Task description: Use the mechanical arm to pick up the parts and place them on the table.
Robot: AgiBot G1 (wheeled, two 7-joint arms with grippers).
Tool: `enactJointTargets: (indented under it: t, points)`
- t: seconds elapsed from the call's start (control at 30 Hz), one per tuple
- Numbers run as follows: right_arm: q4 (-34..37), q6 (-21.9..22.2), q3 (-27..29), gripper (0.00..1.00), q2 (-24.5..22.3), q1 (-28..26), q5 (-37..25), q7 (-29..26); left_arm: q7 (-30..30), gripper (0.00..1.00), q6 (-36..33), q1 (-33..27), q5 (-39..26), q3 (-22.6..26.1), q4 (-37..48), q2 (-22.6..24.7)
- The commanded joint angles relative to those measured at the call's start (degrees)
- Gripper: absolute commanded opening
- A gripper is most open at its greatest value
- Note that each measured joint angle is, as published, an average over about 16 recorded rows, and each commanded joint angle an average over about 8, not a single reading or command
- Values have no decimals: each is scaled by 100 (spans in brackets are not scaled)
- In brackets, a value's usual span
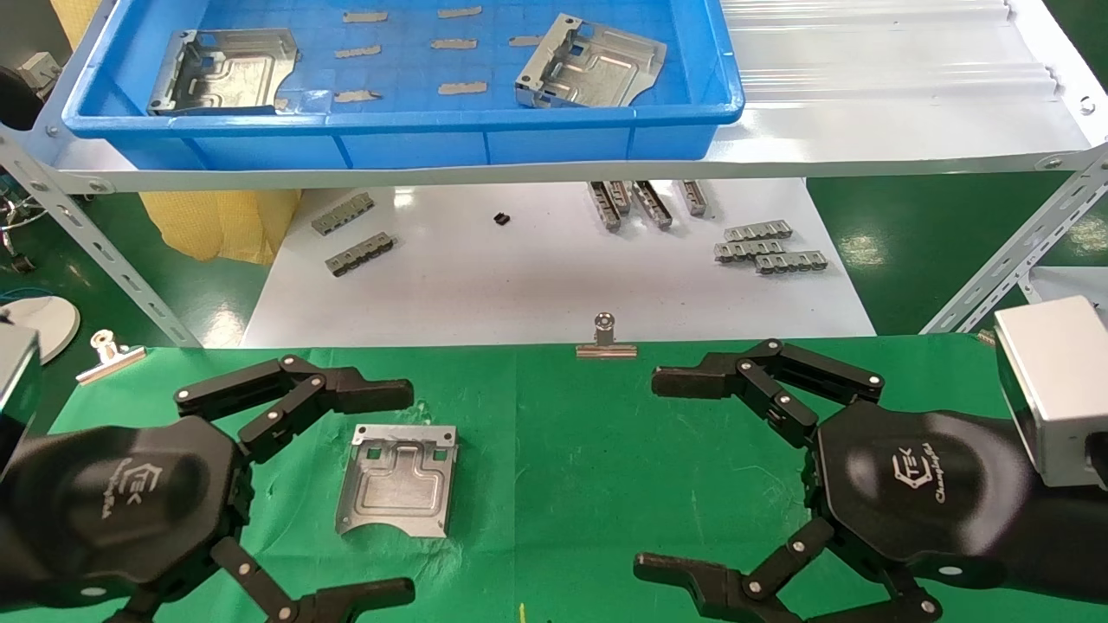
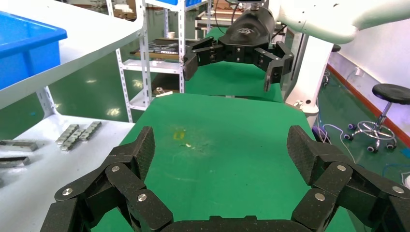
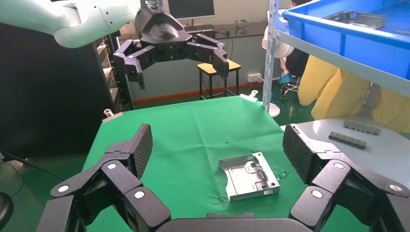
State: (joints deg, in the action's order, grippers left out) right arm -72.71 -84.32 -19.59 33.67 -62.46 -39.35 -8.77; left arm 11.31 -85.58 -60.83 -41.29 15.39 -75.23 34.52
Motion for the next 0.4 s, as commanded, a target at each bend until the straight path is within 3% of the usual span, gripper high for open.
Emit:
enactJointTargets:
  t: [0.03,0.4]
  points:
    - [0,0,0,100,0,0,0,0,-13,100,1,-9,-4,8,29,6]
    - [0,-1,0,100,0,0,0,0,-42,100,-3,-48,-34,42,114,33]
